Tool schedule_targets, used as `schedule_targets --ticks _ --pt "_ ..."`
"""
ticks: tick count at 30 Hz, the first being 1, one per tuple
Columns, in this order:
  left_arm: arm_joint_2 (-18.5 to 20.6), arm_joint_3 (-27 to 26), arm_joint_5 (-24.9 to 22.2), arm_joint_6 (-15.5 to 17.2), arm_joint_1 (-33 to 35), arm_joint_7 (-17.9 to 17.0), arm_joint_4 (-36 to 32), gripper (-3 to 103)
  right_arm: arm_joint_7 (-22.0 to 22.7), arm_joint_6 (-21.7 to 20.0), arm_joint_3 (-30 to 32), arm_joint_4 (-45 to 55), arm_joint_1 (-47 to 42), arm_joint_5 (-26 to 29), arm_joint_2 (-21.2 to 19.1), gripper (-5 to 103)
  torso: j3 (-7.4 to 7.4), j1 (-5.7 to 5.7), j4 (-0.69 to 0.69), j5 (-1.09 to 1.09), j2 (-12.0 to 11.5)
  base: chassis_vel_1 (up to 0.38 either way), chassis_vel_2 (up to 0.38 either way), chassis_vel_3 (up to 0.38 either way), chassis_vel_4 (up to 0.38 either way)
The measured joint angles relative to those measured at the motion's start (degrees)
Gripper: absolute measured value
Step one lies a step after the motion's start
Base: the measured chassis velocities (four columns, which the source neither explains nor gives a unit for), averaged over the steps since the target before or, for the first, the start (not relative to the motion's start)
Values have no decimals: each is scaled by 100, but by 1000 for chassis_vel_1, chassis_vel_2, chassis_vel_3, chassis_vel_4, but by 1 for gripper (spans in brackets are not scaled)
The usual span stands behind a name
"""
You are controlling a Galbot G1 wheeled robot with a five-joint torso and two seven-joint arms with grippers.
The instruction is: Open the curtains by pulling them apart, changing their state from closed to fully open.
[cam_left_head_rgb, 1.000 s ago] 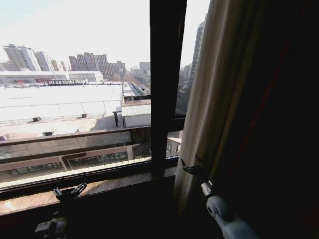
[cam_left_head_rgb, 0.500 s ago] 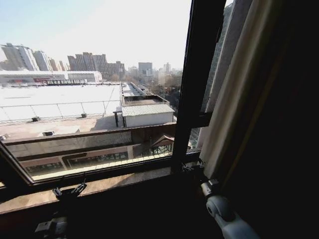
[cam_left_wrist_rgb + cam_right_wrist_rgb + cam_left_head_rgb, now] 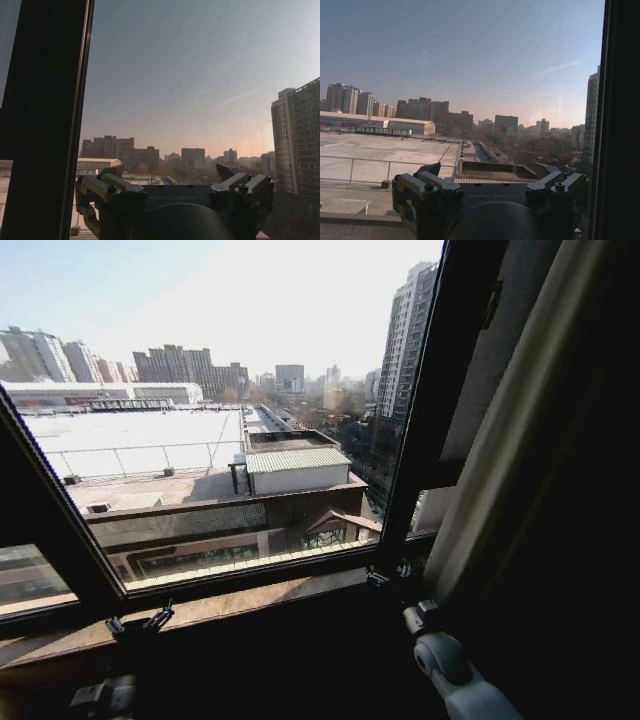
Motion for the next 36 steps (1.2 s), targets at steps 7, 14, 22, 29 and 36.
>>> schedule_targets --ticks 7,14,22,29,36 --pt "0 0 0 0 0 0 0 100 0 0 0 0 0 0 0 100 0 0 0 0 0 429 277 -428 -280" --pt "0 0 0 0 0 0 0 100 0 0 0 0 0 0 0 100 0 0 0 1 0 411 284 -423 -285" --pt "0 0 0 0 0 0 0 100 0 0 0 0 0 0 0 100 0 0 0 1 0 424 286 -429 -285" --pt "0 0 0 0 0 0 0 100 0 0 0 0 0 0 0 100 0 1 0 3 0 410 296 -414 -300" --pt "0 0 0 0 0 0 0 100 0 0 -1 0 0 0 0 100 -1 -2 -1 3 1 369 296 -381 -292"
